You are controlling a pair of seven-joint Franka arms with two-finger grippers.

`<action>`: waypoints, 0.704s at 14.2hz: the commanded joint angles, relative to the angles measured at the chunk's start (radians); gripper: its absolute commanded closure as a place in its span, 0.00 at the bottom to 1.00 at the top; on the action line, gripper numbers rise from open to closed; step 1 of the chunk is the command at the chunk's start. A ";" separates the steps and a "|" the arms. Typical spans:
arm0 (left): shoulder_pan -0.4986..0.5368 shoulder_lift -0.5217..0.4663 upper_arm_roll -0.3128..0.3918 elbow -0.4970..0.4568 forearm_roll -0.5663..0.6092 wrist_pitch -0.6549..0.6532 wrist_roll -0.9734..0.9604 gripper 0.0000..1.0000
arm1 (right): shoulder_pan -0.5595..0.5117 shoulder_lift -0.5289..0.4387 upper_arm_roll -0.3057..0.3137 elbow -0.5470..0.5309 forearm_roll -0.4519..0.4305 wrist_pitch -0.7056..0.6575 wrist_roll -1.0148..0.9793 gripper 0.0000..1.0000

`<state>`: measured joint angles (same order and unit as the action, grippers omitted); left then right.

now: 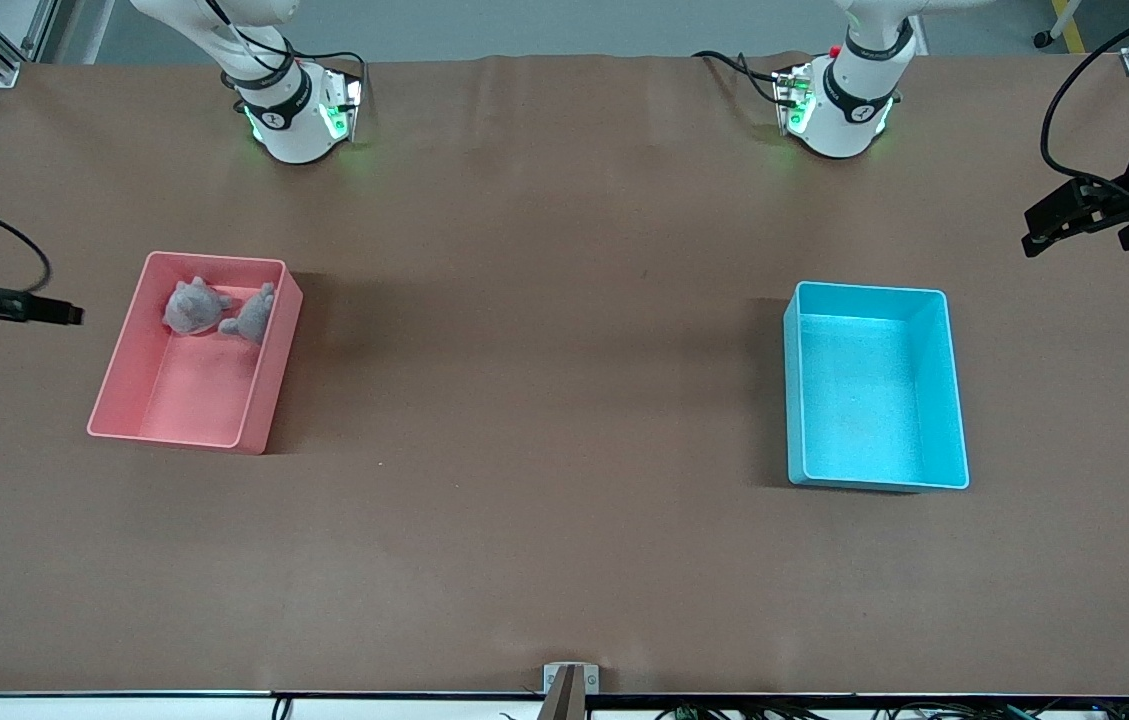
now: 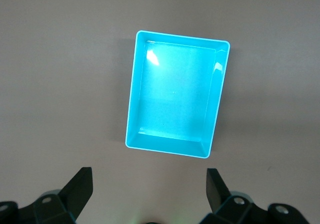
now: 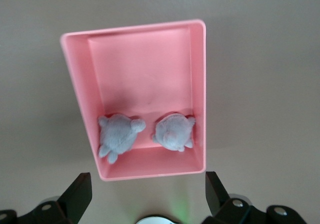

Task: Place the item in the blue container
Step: 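Reach the right gripper into the pink box and grasp a grey plush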

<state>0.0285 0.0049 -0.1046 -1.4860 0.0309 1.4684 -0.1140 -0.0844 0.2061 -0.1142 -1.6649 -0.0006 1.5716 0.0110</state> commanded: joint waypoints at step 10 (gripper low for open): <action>0.005 -0.003 -0.006 -0.016 -0.011 0.030 0.013 0.00 | -0.072 -0.109 0.010 -0.682 -0.024 0.555 0.138 0.03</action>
<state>0.0276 0.0093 -0.1052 -1.5002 0.0308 1.4865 -0.1140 -0.1381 0.1486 -0.1182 -2.2951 -0.0047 2.1158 0.1106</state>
